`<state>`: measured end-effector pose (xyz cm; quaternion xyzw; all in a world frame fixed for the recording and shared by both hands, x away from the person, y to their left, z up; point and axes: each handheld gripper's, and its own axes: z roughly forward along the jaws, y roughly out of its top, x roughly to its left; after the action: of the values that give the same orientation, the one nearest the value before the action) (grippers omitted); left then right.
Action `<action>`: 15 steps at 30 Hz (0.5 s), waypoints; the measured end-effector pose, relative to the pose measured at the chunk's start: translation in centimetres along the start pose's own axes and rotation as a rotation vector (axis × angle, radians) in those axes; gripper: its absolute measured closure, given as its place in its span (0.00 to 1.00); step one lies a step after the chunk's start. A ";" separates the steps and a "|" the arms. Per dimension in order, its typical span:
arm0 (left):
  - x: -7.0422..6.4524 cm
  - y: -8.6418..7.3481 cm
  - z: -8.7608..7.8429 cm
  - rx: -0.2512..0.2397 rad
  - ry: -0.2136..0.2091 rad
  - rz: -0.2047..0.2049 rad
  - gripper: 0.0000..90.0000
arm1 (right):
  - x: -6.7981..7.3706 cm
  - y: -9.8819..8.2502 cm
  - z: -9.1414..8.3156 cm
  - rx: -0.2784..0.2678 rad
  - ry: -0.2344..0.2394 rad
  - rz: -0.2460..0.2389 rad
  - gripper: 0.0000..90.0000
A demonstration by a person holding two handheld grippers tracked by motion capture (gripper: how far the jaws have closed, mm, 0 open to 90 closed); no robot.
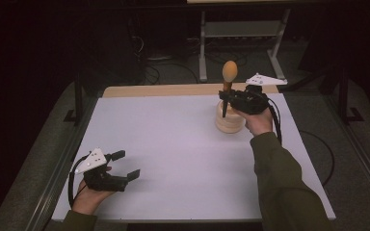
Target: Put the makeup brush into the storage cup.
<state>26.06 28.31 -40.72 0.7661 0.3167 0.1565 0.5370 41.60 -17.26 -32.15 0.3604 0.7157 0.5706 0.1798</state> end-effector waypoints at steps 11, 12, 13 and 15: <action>0.1 0.0 0.0 0.005 0.002 -0.002 0.09 | -1.5 0.4 0.6 0.003 -0.051 0.009 0.80; 0.1 0.0 0.0 0.006 0.001 0.001 0.09 | -1.6 0.4 0.7 0.004 -0.053 0.010 0.80; 0.1 0.0 0.0 0.007 0.001 0.001 0.09 | -1.7 0.4 0.7 0.006 -0.059 0.008 0.80; 0.1 0.0 0.0 0.006 0.000 0.003 0.09 | -1.9 0.5 0.9 0.008 -0.068 0.007 0.80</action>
<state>26.08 28.38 -40.73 0.7682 0.3160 0.1565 0.5344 43.67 -17.96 -32.23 0.3828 0.7101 0.5559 0.2007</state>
